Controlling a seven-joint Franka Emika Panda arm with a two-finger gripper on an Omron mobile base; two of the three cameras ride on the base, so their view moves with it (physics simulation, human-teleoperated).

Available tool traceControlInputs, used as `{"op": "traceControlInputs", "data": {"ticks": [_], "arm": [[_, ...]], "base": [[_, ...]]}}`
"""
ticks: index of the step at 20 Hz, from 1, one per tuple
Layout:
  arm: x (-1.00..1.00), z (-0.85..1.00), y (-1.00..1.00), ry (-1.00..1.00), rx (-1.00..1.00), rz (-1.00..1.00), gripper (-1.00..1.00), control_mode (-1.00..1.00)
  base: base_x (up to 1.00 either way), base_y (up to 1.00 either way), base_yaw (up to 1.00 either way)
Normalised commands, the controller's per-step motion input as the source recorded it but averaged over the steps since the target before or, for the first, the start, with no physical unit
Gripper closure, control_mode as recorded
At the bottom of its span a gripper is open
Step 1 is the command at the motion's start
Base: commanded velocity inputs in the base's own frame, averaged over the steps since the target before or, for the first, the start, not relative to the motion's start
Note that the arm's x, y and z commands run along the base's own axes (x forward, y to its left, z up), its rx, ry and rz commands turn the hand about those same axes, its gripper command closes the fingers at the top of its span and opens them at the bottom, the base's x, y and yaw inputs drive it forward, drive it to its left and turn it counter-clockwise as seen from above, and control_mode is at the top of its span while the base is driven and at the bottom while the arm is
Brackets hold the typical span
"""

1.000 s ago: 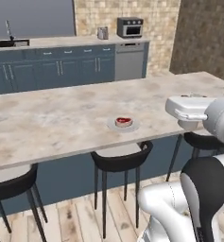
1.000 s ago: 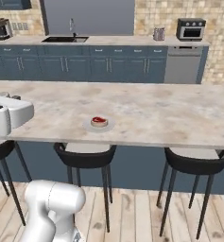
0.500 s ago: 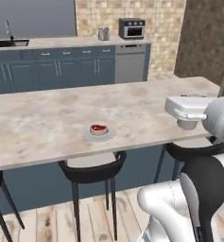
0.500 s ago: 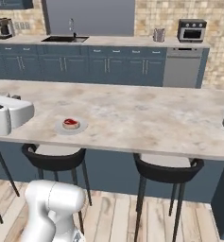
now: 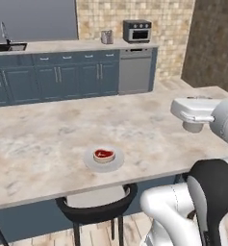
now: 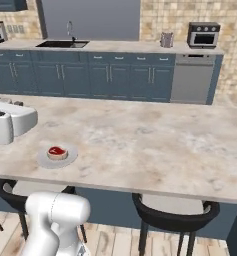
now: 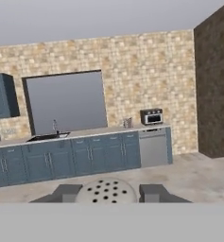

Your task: Retrieve the shaker from the cabinet and place it next the steak on a plate on the dining table.

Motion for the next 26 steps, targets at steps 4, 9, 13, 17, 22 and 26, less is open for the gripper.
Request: {"op": "traceControlInputs", "data": {"ticks": [4, 9, 13, 17, 22, 26], "arm": [[0.0, 0.0, 0.0, 0.0, 0.0, 0.0, 1.0, 1.0], [0.0, 0.0, 0.0, 0.0, 0.0, 0.0, 1.0, 1.0], [0.0, 0.0, 0.0, 0.0, 0.0, 0.0, 1.0, 1.0], [0.0, 0.0, 0.0, 0.0, 0.0, 0.0, 1.0, 1.0], [0.96, 0.0, -0.33, 0.06, 0.04, 0.41, 1.0, -1.0], [0.83, -0.03, -0.39, 0.0, 0.0, 0.46, 1.0, -1.0]], "base": [[0.88, -0.04, 0.15], [0.97, -0.01, 0.4], [0.51, -0.1, 0.47], [0.74, -0.06, 0.37], [0.0, 0.0, 0.0], [0.0, 0.0, 0.0]]}}
